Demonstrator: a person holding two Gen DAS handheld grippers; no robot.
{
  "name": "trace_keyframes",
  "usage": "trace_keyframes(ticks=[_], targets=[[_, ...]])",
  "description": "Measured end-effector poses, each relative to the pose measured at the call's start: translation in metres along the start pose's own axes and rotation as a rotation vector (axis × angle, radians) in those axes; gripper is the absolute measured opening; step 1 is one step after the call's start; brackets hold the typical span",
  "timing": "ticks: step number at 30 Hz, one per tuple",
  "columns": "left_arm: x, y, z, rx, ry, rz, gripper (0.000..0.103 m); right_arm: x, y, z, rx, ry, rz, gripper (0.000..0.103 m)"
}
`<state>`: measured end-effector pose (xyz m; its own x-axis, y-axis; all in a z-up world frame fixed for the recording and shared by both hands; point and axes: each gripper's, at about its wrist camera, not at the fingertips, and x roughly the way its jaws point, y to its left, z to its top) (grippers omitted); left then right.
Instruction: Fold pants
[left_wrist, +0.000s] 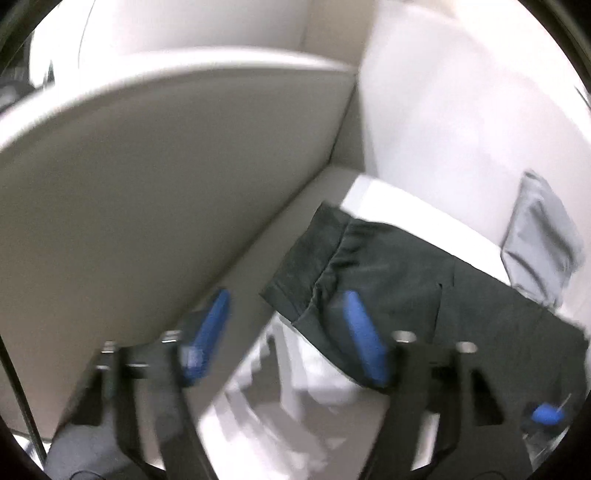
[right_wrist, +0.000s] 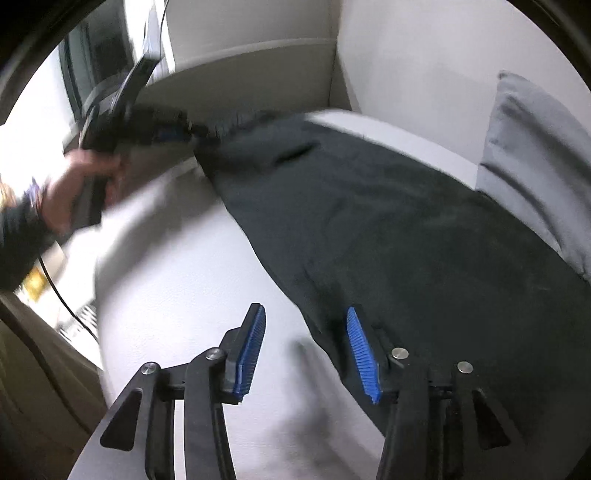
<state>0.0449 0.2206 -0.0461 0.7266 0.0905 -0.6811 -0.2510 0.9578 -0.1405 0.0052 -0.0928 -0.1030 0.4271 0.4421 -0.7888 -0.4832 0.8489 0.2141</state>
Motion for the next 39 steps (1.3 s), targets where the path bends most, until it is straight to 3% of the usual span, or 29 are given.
trace_keyframes(ticks=[2, 3, 4, 5, 7, 11, 15, 17, 19, 22, 28, 31, 34, 39], targets=[[-0.009, -0.008, 0.0, 0.076, -0.045, -0.049, 0.061, 0.002, -0.011, 0.001, 0.081, -0.025, 0.02, 0.048], [-0.006, -0.013, 0.0, 0.109, -0.056, -0.074, 0.037, 0.008, -0.017, 0.001, 0.113, -0.021, 0.015, 0.043], [0.003, -0.016, 0.001, 0.141, -0.03, -0.07, 0.002, 0.017, -0.021, 0.0, 0.146, -0.002, 0.007, 0.038], [0.02, -0.016, 0.002, 0.151, 0.031, -0.058, 0.0, 0.026, -0.027, -0.004, 0.176, 0.02, -0.005, 0.03], [0.047, -0.016, 0.0, 0.158, 0.096, -0.035, 0.0, 0.033, -0.034, -0.014, 0.223, 0.013, -0.011, 0.026], [0.061, -0.012, -0.01, 0.203, 0.098, 0.019, 0.0, 0.034, -0.033, -0.017, 0.241, 0.013, -0.041, 0.024], [0.06, -0.012, 0.003, 0.179, 0.13, 0.04, 0.0, 0.037, -0.026, -0.017, 0.212, 0.006, -0.085, 0.024], [0.035, -0.027, 0.021, 0.212, 0.004, 0.004, 0.0, 0.03, -0.026, -0.007, 0.229, 0.047, -0.053, 0.024], [0.022, -0.052, 0.039, 0.295, -0.096, -0.026, 0.0, 0.001, -0.034, 0.014, 0.212, -0.035, -0.033, 0.024], [0.064, -0.079, 0.068, 0.317, 0.036, -0.061, 0.0, -0.008, -0.061, 0.047, 0.189, -0.078, -0.183, 0.024], [0.144, -0.092, 0.08, 0.366, 0.167, 0.017, 0.0, 0.056, -0.154, 0.083, 0.365, 0.044, -0.31, 0.024], [0.157, -0.084, 0.071, 0.389, 0.165, 0.007, 0.0, 0.074, -0.178, 0.078, 0.421, 0.091, -0.329, 0.02], [0.161, -0.084, 0.066, 0.403, 0.156, 0.02, 0.0, 0.079, -0.178, 0.078, 0.399, 0.082, -0.358, 0.015], [0.158, -0.085, 0.092, 0.307, 0.202, 0.002, 0.0, 0.069, -0.181, 0.075, 0.442, 0.066, -0.309, 0.015]])
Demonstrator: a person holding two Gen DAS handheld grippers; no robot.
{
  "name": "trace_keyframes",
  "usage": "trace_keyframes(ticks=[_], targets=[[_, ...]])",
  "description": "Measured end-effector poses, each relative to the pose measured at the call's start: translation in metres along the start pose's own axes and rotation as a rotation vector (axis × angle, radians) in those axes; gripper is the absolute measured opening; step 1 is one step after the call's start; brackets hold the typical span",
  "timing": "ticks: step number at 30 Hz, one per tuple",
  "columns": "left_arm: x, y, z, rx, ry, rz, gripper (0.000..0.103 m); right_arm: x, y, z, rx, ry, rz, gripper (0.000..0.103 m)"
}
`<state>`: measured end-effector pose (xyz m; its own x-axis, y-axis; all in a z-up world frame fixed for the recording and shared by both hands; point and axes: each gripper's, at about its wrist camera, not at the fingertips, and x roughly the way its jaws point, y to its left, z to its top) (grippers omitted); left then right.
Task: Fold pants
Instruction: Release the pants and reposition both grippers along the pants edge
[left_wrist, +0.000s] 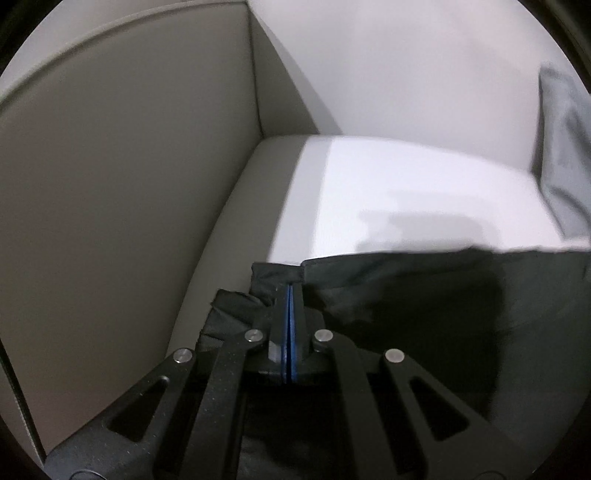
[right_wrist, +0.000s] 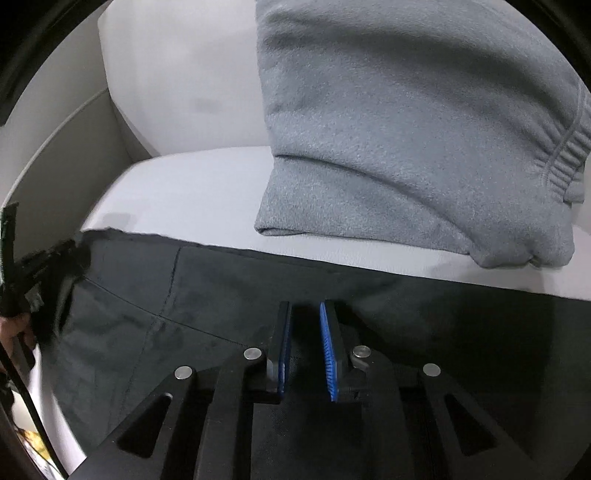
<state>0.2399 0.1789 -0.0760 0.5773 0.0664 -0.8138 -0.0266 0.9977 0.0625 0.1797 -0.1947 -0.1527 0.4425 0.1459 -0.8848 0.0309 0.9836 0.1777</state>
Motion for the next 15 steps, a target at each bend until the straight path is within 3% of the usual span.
trace_keyframes(ticks=[2, 4, 5, 6, 7, 9, 11, 15], targets=[[-0.033, -0.01, 0.0, -0.018, -0.087, -0.08, 0.0, -0.026, -0.005, -0.009, 0.007, -0.022, 0.087, 0.015], [-0.061, -0.028, -0.011, -0.004, -0.139, -0.151, 0.002, -0.068, -0.003, -0.027, -0.061, -0.085, 0.107, 0.019], [-0.075, -0.039, -0.016, -0.009, -0.146, -0.201, 0.007, -0.084, -0.003, -0.036, -0.088, -0.099, 0.115, 0.028], [-0.087, -0.049, -0.021, -0.016, -0.146, -0.255, 0.022, -0.098, -0.004, -0.047, -0.111, -0.101, 0.132, 0.038], [-0.098, -0.061, -0.028, -0.022, -0.143, -0.31, 0.043, -0.122, -0.011, -0.067, -0.132, -0.117, 0.147, 0.043], [-0.121, -0.084, -0.043, -0.036, -0.134, -0.407, 0.061, -0.148, -0.015, -0.095, -0.166, -0.12, 0.144, 0.058], [-0.144, -0.111, -0.059, -0.049, -0.117, -0.518, 0.061, -0.174, -0.024, -0.135, -0.205, -0.127, 0.107, 0.059], [-0.167, -0.171, -0.099, -0.113, 0.0, -0.692, 0.061, -0.188, -0.038, -0.196, -0.229, -0.095, 0.065, 0.059]])
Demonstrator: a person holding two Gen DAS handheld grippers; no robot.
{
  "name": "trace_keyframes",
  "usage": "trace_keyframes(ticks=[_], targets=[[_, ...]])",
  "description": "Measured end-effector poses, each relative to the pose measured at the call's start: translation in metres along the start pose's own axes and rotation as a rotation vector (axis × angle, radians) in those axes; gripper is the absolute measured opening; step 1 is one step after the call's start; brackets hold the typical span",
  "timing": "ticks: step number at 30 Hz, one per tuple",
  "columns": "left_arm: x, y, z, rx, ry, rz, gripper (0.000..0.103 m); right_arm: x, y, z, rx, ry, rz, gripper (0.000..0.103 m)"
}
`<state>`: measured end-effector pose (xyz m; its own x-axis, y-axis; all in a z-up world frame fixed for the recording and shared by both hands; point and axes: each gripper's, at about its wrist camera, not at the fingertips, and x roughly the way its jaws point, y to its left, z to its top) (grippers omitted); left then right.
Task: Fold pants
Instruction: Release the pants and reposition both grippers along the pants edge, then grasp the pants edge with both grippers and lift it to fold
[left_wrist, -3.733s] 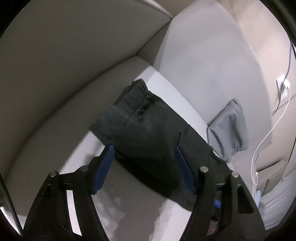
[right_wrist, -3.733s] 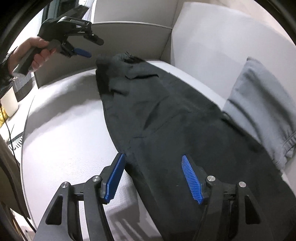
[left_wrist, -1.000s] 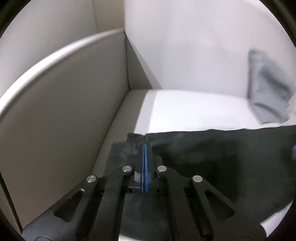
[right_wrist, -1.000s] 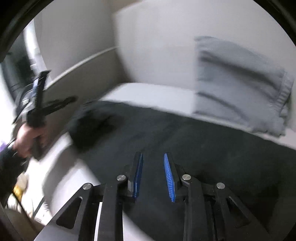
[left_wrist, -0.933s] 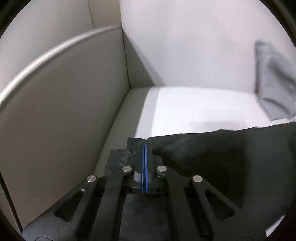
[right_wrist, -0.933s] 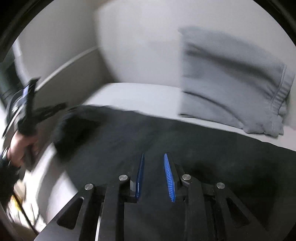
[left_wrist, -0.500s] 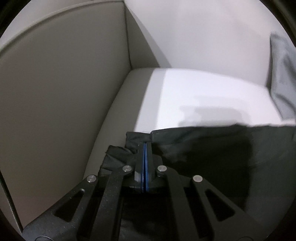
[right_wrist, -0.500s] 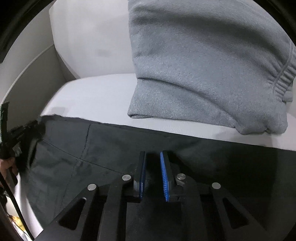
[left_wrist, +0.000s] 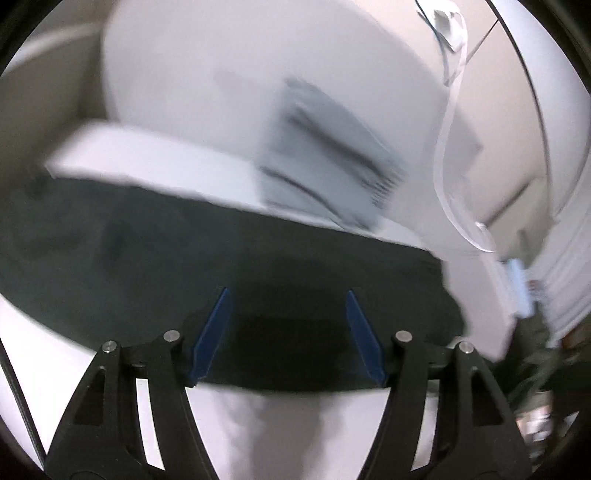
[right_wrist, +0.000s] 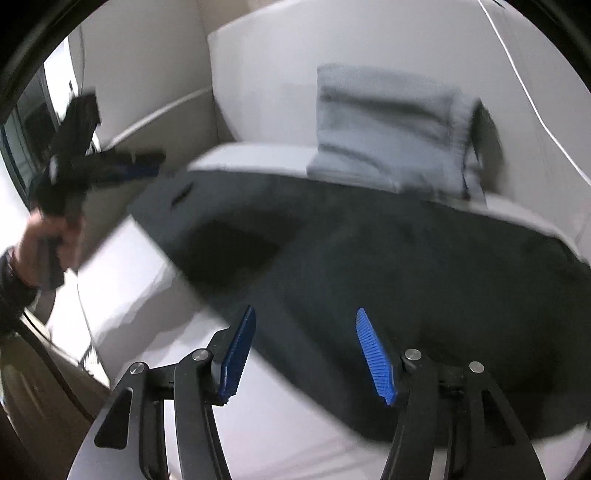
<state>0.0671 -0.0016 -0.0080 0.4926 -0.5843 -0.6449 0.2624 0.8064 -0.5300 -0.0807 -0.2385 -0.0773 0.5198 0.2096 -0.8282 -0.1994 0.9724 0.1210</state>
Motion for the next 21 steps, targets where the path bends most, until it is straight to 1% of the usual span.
trace_keyframes(ticks=[1, 3, 4, 6, 8, 9, 10, 11, 12, 13, 14, 15, 16, 17, 18, 19, 20, 21], targets=[[0.008, -0.012, -0.012, -0.005, 0.033, -0.025, 0.061, -0.004, -0.001, -0.019, -0.015, 0.0, -0.026, 0.059], [0.022, -0.037, -0.035, -0.002, 0.087, -0.051, 0.061, -0.009, 0.001, -0.041, -0.059, -0.011, -0.054, 0.059], [0.032, -0.044, -0.044, -0.013, 0.111, -0.061, 0.061, -0.008, 0.003, -0.047, -0.091, -0.009, -0.054, 0.059], [0.052, -0.06, -0.064, -0.048, 0.156, -0.122, 0.061, 0.002, 0.008, -0.049, -0.151, 0.002, -0.06, 0.059], [0.076, -0.068, -0.084, -0.082, 0.199, -0.177, 0.047, 0.012, 0.007, -0.052, -0.175, 0.021, -0.07, 0.059], [0.087, -0.073, -0.094, -0.098, 0.229, -0.185, 0.031, 0.016, 0.004, -0.053, -0.181, 0.023, -0.07, 0.059], [0.096, -0.075, -0.105, -0.136, 0.255, -0.209, 0.017, 0.019, 0.003, -0.052, -0.189, 0.016, -0.074, 0.059], [0.109, -0.066, -0.115, -0.216, 0.276, -0.241, 0.013, 0.026, 0.002, -0.051, -0.199, 0.016, -0.087, 0.059], [0.111, -0.066, -0.127, -0.258, 0.287, -0.254, 0.013, 0.03, 0.0, -0.051, -0.199, 0.022, -0.094, 0.056], [0.12, -0.057, -0.133, -0.297, 0.3, -0.274, 0.013, 0.033, -0.003, -0.048, -0.181, 0.023, -0.089, 0.052], [0.125, -0.053, -0.138, -0.322, 0.317, -0.294, 0.013, 0.035, -0.009, -0.046, -0.146, 0.025, -0.058, 0.043], [0.124, -0.053, -0.152, -0.33, 0.322, -0.307, 0.013, 0.035, -0.014, -0.042, -0.109, 0.026, -0.027, 0.036], [0.125, -0.051, -0.156, -0.337, 0.32, -0.322, 0.013, 0.032, -0.019, -0.04, -0.071, 0.019, 0.014, 0.031], [0.123, -0.048, -0.158, -0.348, 0.312, -0.339, 0.013, 0.029, -0.024, -0.04, -0.038, 0.014, 0.053, 0.019], [0.128, -0.046, -0.158, -0.357, 0.309, -0.347, 0.013, 0.029, -0.028, -0.04, -0.023, 0.016, 0.06, 0.012], [0.129, -0.043, -0.159, -0.377, 0.308, -0.358, 0.014, 0.031, -0.034, -0.04, 0.004, 0.028, 0.057, 0.01], [0.126, -0.039, -0.159, -0.394, 0.31, -0.37, 0.015, 0.033, -0.038, -0.042, 0.026, 0.032, 0.06, 0.006], [0.126, -0.036, -0.159, -0.418, 0.318, -0.384, 0.022, 0.034, -0.04, -0.041, 0.04, 0.03, 0.064, 0.004]])
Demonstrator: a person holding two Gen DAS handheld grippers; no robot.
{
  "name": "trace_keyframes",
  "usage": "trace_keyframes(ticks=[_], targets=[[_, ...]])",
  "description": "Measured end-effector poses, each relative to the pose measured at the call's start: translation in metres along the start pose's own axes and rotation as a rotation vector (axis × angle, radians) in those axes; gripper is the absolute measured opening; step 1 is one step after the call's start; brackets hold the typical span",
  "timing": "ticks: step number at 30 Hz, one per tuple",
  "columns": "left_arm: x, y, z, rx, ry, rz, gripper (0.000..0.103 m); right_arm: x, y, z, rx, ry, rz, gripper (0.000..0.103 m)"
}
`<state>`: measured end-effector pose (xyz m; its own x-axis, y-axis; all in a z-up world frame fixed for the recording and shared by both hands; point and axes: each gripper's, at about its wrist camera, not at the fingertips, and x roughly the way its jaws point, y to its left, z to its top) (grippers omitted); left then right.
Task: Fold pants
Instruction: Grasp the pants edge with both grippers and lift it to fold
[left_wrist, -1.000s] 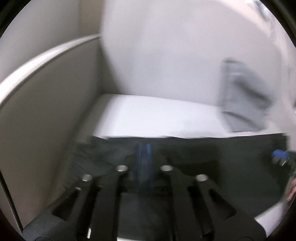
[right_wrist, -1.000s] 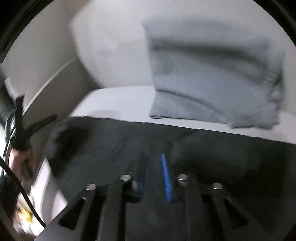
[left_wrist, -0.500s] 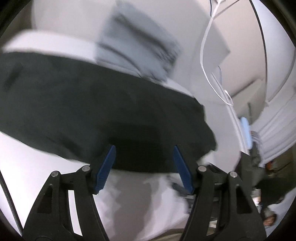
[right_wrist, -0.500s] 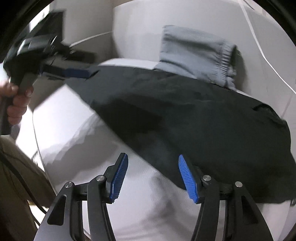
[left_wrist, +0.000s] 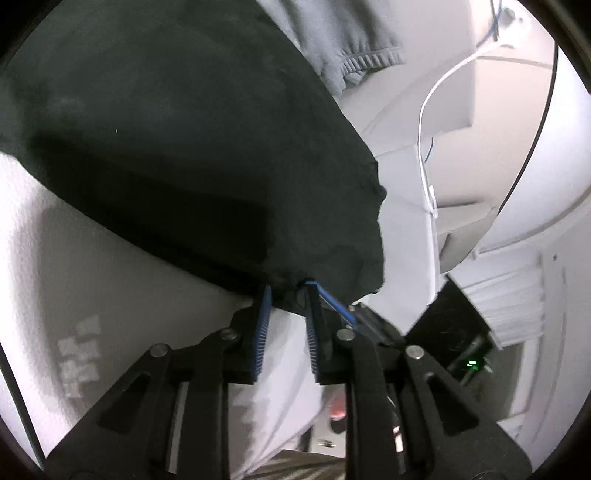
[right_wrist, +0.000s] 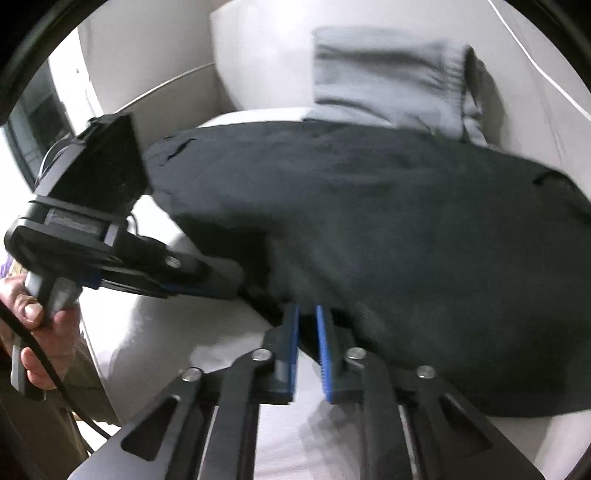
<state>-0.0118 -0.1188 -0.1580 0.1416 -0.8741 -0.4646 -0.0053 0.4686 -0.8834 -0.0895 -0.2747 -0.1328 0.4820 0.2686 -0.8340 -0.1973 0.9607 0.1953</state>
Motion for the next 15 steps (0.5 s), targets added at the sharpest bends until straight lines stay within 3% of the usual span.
trace_keyframes(ticks=[3, 8, 13, 15], targets=[[-0.008, 0.002, 0.003, -0.066, 0.001, -0.07, 0.055, -0.007, 0.0, 0.0, 0.0, -0.017, -0.007, 0.004], [-0.018, -0.008, 0.007, -0.031, -0.041, -0.066, 0.056, -0.007, 0.014, -0.014, -0.141, 0.024, -0.005, 0.009], [-0.01, -0.004, 0.007, -0.056, -0.011, -0.051, 0.056, -0.006, 0.017, -0.01, -0.142, 0.018, -0.014, 0.012], [-0.008, -0.004, 0.007, -0.058, -0.002, -0.056, 0.056, -0.006, 0.023, -0.012, -0.185, 0.016, -0.018, 0.023]])
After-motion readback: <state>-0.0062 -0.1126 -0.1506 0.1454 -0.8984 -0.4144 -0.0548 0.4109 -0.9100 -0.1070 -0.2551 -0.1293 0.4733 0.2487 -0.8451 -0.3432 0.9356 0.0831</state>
